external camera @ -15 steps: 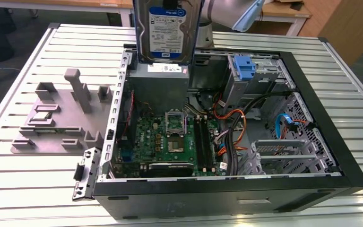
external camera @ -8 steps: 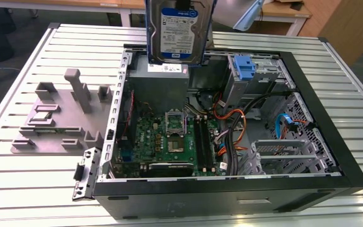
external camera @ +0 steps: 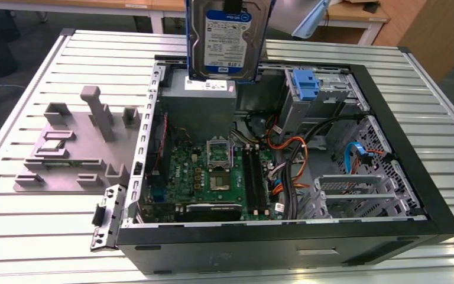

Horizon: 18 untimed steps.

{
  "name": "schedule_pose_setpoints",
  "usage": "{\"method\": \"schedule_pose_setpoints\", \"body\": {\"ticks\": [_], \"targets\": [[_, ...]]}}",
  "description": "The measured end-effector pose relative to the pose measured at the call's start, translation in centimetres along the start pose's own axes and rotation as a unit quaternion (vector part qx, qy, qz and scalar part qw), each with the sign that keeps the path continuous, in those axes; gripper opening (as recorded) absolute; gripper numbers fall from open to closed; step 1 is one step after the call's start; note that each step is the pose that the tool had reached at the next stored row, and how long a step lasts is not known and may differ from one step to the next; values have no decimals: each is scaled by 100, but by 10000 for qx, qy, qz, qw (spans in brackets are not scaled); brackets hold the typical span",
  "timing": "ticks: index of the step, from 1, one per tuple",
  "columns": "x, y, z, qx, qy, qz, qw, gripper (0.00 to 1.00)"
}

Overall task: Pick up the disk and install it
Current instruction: 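Pick up the disk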

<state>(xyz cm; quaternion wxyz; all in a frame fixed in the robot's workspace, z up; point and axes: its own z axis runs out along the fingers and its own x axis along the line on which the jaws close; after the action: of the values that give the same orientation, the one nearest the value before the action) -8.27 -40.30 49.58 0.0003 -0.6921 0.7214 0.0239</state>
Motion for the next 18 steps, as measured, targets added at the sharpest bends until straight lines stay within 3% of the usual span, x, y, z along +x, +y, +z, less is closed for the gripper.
{"method": "schedule_pose_setpoints", "body": {"ticks": [10, 18], "targets": [[79, -20, 2, 0, 0, 0, 10000, 35], [184, -39, 4, 0, 0, 0, 10000, 35]]}}
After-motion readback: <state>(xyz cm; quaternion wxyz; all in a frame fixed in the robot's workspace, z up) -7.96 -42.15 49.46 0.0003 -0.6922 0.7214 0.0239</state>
